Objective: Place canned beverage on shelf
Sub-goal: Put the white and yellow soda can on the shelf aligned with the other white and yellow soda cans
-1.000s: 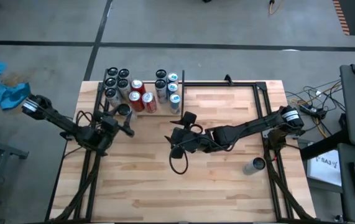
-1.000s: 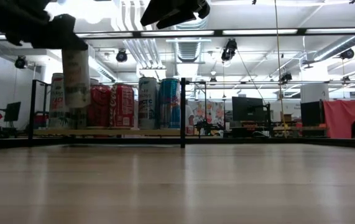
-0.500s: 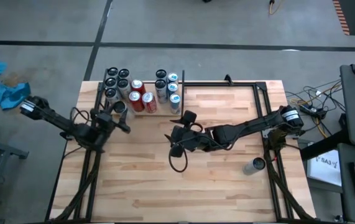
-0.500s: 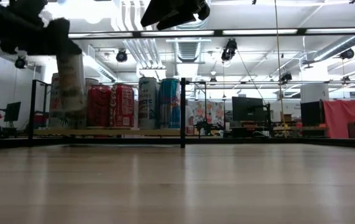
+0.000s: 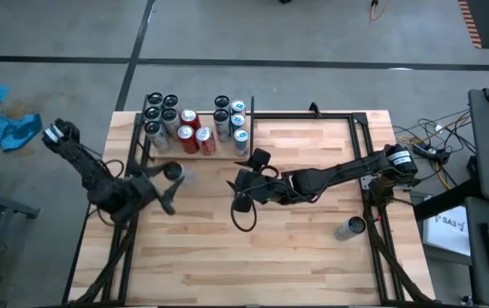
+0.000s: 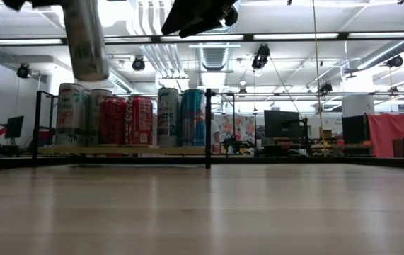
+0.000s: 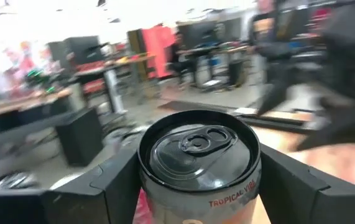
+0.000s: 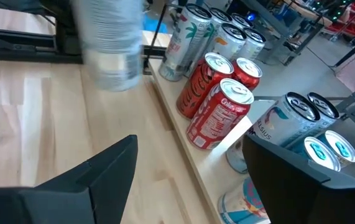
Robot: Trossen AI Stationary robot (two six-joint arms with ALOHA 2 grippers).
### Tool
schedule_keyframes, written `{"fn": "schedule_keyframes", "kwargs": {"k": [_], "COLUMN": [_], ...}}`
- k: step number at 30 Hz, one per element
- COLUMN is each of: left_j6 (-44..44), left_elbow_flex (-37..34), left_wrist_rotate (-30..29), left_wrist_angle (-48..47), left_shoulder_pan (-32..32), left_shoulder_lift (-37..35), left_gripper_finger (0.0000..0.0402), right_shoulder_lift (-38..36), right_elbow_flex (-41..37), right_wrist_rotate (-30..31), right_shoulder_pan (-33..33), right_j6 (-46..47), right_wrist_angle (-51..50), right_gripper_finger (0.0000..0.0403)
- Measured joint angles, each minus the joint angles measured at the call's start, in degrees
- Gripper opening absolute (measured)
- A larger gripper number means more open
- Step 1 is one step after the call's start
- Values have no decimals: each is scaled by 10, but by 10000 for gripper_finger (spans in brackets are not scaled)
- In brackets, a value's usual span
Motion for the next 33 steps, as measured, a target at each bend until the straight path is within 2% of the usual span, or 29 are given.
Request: {"fn": "schedule_keyframes", "kwargs": {"k": [3, 9, 16, 18, 20, 25, 27, 29, 33], "left_j6": [-17, -59, -95, -117, -148, -212, -241, -278, -383], "left_elbow_flex": [30, 102, 175, 188, 194, 195, 192, 191, 188], "left_wrist_rotate": [43, 202, 283, 311, 365, 514, 529, 522, 453], "left_wrist_angle": [-38, -163, -269, -289, -295, -300, -317, -375, -551], "left_shoulder_pan": [-24, -29, -13, -1, 23, 106, 138, 159, 170], "left_shoulder_lift": [29, 88, 151, 164, 180, 217, 227, 229, 210], "left_gripper_finger": [249, 249, 249, 249, 249, 249, 249, 249, 249], "right_shoulder_lift": [0, 0, -39, -63, -86, -142, -159, -170, -176], "right_elbow_flex": [0, 0, 0, 0, 0, 0, 0, 0, -2], "right_wrist_rotate": [0, -1, -6, -6, -10, -79, -104, -119, -125], "right_shoulder_pan": [-2, -1, 11, 16, 20, 23, 23, 24, 29], "right_j6": [-1, -10, -25, -22, -16, -10, -9, -8, -8], "right_wrist_angle": [0, 0, -73, -103, -124, -139, -137, -138, -140], "right_gripper_finger": [281, 277, 275, 276, 276, 270, 268, 266, 265]}}
